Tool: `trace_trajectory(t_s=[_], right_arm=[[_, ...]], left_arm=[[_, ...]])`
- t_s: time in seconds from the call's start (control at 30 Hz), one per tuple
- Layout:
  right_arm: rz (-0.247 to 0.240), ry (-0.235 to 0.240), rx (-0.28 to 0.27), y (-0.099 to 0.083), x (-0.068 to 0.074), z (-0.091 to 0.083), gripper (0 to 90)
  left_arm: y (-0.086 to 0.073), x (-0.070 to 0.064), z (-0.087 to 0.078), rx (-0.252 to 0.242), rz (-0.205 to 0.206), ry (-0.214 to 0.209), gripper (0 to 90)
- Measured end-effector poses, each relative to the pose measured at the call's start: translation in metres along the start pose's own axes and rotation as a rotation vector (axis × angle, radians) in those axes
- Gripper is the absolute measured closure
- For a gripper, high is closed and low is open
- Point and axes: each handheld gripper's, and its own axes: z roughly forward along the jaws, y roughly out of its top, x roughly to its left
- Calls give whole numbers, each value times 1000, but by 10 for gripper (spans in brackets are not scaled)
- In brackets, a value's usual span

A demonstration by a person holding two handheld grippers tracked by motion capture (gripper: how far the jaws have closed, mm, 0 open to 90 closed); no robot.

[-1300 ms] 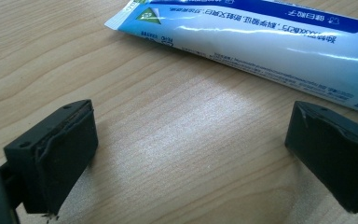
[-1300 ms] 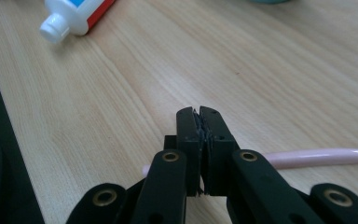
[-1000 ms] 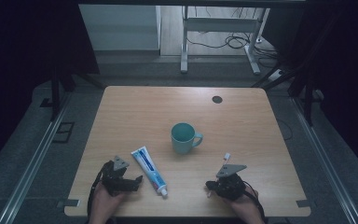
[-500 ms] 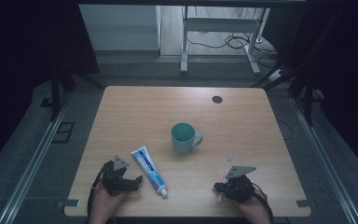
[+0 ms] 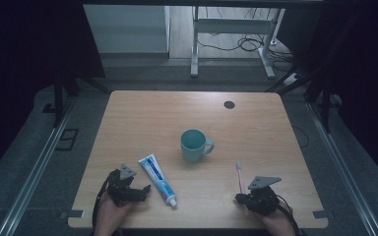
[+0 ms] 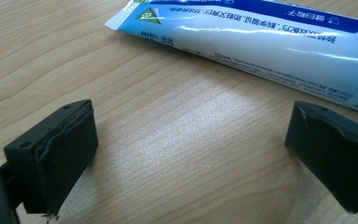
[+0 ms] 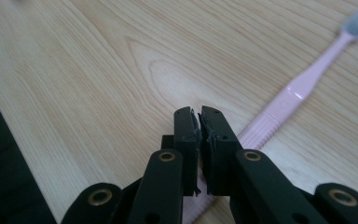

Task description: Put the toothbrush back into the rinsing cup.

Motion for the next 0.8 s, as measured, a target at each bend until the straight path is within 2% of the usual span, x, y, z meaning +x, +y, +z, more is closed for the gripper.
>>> trace_trajectory(t_s=[0.2, 0.5, 0.67, 0.77, 0.8], right_arm=[[5, -22, 15, -4, -7, -7, 837], [38, -68, 34, -9, -25, -17, 836], [30, -46, 42, -5, -22, -19, 817], [23, -62, 54, 3, -23, -25, 791], [23, -80, 81, 9, -26, -30, 767]], left_arm=[[0, 0, 0, 0, 0, 0, 24], [0, 0, 0, 0, 0, 0, 24], [0, 0, 0, 1, 1, 0, 24], [0, 0, 0, 0, 0, 0, 24], [0, 0, 0, 0, 0, 0, 24]])
